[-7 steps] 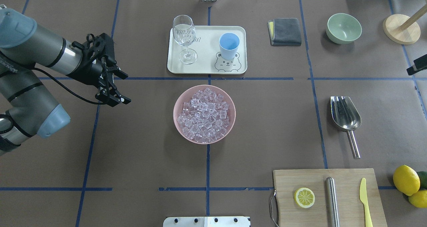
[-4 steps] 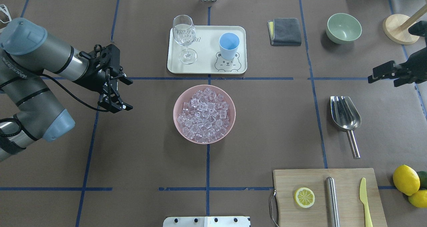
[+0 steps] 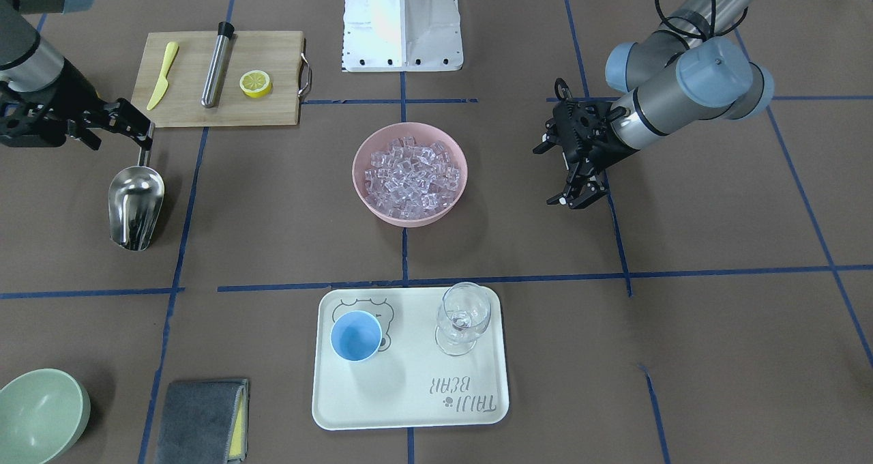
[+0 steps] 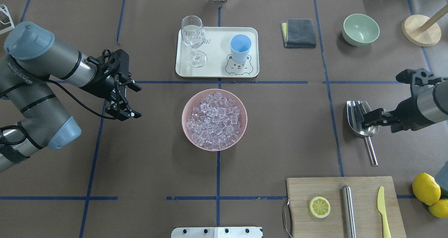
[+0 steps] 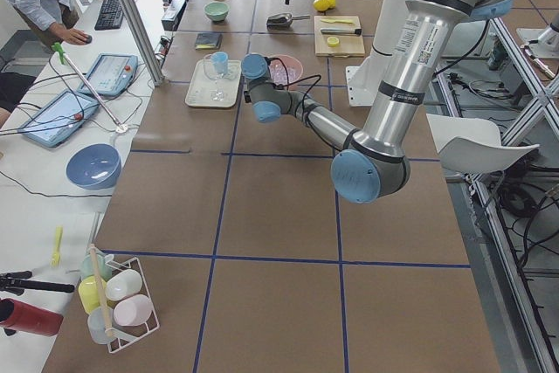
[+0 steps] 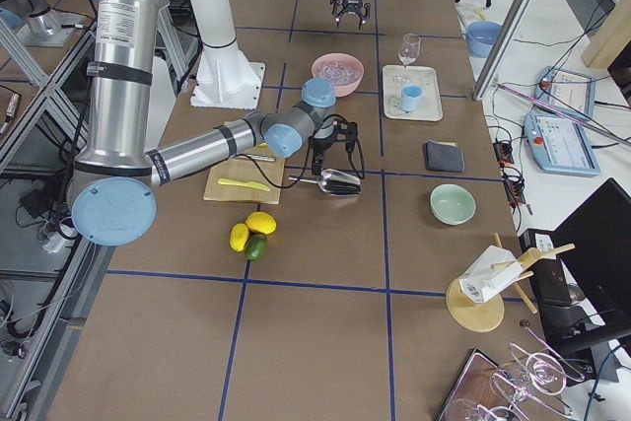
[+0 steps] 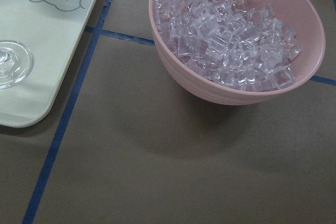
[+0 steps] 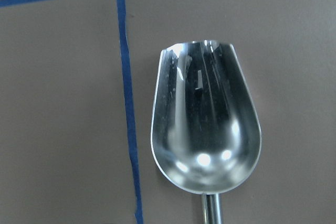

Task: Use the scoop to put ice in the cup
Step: 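Lower the right gripper onto the metal scoop handle and grasp it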

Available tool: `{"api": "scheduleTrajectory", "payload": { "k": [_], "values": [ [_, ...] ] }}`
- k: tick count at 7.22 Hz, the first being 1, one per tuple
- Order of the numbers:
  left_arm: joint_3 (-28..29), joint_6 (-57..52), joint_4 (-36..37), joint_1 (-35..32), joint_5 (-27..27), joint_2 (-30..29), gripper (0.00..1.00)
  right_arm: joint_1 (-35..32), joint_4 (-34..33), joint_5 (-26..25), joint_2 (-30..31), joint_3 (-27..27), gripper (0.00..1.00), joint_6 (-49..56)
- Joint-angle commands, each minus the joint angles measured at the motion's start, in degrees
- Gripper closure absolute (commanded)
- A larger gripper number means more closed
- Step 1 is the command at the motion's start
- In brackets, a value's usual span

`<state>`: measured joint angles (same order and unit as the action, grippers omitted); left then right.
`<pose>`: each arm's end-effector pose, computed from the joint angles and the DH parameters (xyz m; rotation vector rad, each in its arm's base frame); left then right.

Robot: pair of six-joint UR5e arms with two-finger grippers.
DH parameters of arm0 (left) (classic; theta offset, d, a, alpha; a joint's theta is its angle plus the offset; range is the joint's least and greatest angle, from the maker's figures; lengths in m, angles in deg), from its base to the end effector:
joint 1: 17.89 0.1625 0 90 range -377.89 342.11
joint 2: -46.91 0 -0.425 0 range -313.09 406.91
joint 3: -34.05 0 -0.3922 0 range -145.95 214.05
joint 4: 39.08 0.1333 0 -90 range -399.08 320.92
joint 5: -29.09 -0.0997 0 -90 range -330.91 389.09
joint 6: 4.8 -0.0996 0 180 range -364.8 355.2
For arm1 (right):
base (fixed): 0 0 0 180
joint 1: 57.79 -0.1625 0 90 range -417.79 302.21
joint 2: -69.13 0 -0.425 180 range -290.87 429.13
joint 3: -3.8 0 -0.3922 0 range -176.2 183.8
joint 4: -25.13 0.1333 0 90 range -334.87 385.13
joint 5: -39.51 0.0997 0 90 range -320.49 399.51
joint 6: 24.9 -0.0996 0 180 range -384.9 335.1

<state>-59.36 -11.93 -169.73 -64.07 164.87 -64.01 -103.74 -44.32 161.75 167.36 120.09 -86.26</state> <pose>0.3806 -0.4861 0.3369 0.8455 1.0778 1.2063 -0.2501 -0.3738 0.4652 -0.0330 -0.8484 0.0942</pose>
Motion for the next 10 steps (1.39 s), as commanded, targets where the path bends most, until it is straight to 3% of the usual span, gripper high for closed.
{"api": "scheduleTrajectory", "payload": {
  "k": [1,3,5,7,10],
  "values": [
    [0.2,0.1,0.0,0.2,-0.1,-0.1,0.0,6.2,-1.6,-2.8,0.8,-1.0,0.0,-0.4],
    [0.2,0.2,-0.1,1.3,-0.3,0.0,0.0,7.6,-1.6,-3.0,0.6,-3.8,0.03,0.2],
    [0.2,0.2,-0.2,1.4,-0.3,0.0,0.0,7.7,-1.6,-2.7,0.7,-4.8,0.3,2.1],
    [0.8,0.1,-0.3,1.4,-0.5,0.1,0.0,7.5,-1.6,-2.4,0.6,-5.3,0.44,6.6],
    [0.8,0.1,-0.3,1.4,-0.5,0.3,0.0,7.5,-1.5,-2.3,0.2,-5.3,0.49,7.0]
  ]
}}
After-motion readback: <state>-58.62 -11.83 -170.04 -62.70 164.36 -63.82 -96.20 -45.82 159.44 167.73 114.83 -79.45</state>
